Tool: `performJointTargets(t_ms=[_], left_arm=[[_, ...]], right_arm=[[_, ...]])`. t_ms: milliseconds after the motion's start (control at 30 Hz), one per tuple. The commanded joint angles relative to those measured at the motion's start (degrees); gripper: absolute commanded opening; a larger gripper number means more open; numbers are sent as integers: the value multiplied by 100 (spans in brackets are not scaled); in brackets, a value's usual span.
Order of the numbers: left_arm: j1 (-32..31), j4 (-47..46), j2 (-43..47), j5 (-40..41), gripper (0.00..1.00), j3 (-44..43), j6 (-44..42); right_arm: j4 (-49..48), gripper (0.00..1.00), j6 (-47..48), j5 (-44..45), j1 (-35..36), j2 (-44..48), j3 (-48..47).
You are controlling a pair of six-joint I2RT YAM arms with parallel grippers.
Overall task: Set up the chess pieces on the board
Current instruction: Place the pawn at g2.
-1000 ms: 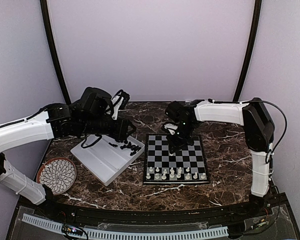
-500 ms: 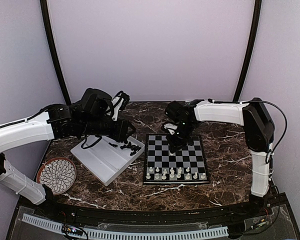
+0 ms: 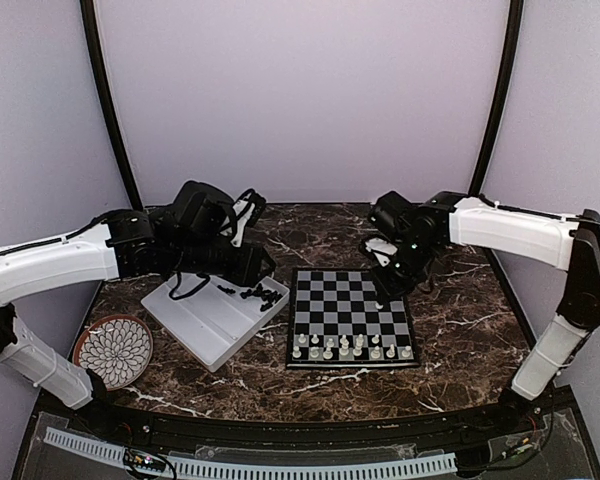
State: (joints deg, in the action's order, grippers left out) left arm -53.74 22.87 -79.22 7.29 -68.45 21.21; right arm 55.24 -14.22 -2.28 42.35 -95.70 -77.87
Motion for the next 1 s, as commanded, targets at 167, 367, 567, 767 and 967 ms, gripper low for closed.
performJointTargets(t_ms=[167, 367, 567, 767, 967], left_arm=[[38, 60, -106, -98, 44, -265, -12], [38, 106, -129, -89, 44, -267, 42], [38, 115, -91, -120, 44, -215, 137], [34, 135, -17, -150, 44, -81, 294], [34, 182, 8, -230, 44, 31, 428]], right_arm=[[94, 3, -292, -55, 45, 632, 1097], [-127, 3, -276, -208, 50, 587, 1372], [-411, 4, -292, -237, 59, 454, 1523], [-622, 5, -286, -272, 57, 369, 1630], [-753, 5, -274, -337, 63, 235, 1660]])
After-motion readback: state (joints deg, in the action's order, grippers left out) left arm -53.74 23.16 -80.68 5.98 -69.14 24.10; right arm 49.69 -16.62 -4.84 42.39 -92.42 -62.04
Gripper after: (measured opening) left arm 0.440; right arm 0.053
